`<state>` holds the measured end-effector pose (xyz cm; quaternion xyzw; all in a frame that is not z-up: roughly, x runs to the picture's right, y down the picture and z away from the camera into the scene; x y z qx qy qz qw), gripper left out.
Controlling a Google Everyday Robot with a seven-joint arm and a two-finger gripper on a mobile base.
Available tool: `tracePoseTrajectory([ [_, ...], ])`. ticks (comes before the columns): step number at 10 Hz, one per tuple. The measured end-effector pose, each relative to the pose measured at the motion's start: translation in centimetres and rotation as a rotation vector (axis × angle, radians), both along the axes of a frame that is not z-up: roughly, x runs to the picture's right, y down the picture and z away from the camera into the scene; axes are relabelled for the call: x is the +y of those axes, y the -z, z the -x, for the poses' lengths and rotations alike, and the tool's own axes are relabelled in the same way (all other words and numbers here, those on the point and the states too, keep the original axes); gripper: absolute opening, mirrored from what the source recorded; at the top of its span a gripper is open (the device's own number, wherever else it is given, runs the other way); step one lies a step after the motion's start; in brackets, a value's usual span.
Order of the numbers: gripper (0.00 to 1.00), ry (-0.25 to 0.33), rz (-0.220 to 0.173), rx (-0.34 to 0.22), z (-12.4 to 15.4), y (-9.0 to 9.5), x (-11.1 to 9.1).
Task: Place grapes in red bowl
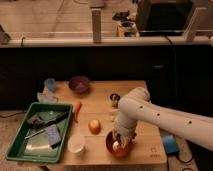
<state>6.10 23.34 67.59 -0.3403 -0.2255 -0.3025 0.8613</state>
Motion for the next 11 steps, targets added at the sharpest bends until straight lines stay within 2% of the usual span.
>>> tracePoseTrajectory([
  [5, 0.74, 0.005, 0.028, -0.023, 0.8, -0.2, 1.3],
  [6, 0.8, 0.006, 0.032, -0.029, 1.0, -0.2, 1.5],
  [11, 0.8, 0.028, 0.037, -0.015, 1.3, -0.1, 2.0],
])
